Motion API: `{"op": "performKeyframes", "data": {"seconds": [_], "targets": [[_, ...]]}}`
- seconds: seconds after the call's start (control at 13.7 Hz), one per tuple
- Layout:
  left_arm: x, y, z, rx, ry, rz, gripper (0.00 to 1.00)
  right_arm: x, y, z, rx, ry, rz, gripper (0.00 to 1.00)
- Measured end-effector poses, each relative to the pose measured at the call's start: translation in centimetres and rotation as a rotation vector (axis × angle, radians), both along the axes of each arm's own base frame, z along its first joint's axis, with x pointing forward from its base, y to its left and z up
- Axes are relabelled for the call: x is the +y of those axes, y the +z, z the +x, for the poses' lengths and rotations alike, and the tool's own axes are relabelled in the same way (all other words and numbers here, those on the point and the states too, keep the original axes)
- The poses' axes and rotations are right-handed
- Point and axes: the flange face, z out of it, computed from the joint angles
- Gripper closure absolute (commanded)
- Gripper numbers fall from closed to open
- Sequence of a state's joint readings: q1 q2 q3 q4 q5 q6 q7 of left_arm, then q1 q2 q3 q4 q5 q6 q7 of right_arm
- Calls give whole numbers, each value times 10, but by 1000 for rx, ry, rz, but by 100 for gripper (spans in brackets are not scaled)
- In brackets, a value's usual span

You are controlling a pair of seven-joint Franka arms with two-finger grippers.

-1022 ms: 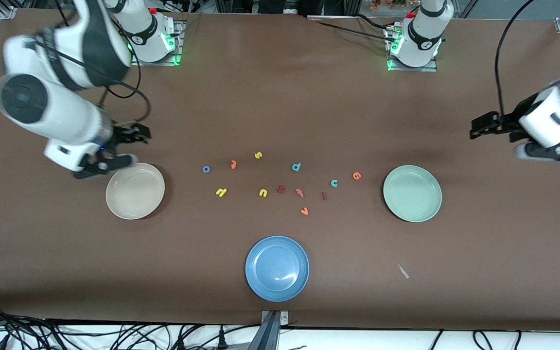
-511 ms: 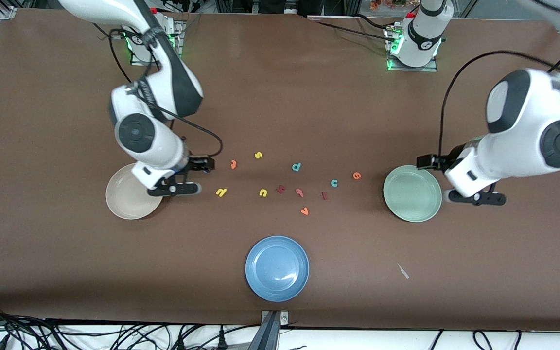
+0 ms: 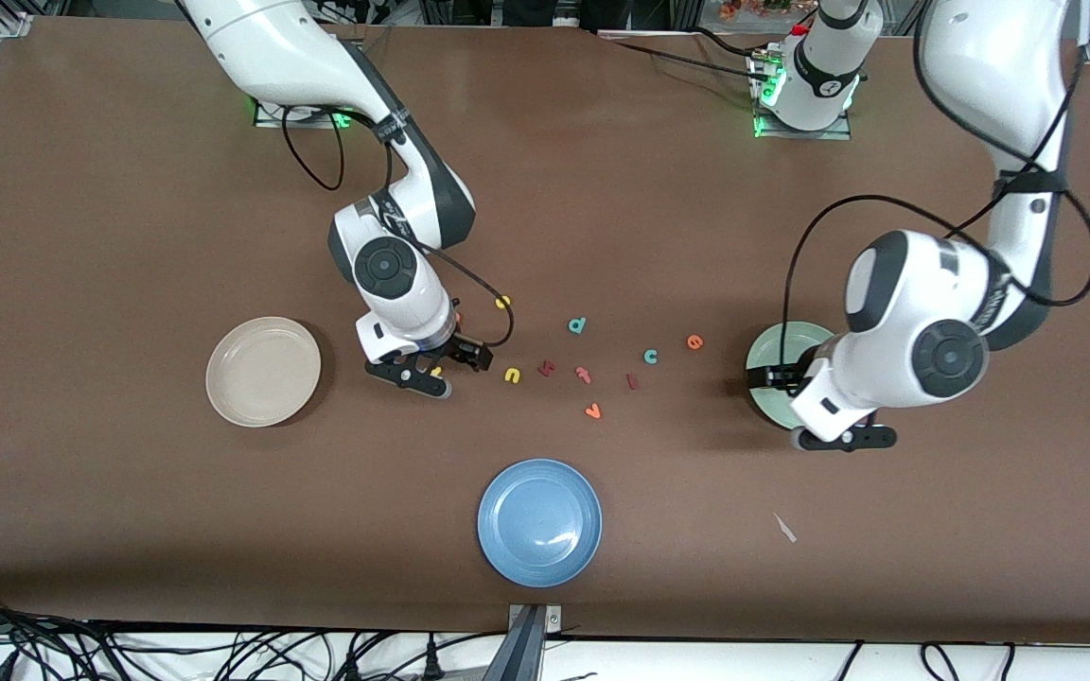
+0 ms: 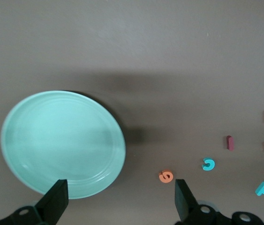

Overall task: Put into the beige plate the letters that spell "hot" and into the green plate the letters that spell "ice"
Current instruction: 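Reach the right gripper over the u while the left gripper reaches the l, then grasp the u with the right gripper while the left gripper grasps the l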

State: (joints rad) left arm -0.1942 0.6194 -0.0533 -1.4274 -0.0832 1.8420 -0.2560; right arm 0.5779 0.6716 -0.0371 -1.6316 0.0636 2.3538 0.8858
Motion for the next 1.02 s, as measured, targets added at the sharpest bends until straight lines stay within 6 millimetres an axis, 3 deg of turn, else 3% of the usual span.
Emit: {"op": "performKeyframes", "data": {"seconds": [0.22, 0.51, 0.8, 1.02], "targets": [[-32, -42, -7, 38, -38, 4, 0, -15, -24, 9, 2, -59, 6, 0], [-103, -70, -35, 76, -21, 47, 0, -43, -42, 23, 24, -118, 6, 3], [-112, -88, -26, 22, 114, 5, 0, -42, -53, 22, 39, -124, 8, 12], [-137, -112, -22, -63, 156, -43, 9, -39, -54, 20, 53, -129, 15, 29]]}}
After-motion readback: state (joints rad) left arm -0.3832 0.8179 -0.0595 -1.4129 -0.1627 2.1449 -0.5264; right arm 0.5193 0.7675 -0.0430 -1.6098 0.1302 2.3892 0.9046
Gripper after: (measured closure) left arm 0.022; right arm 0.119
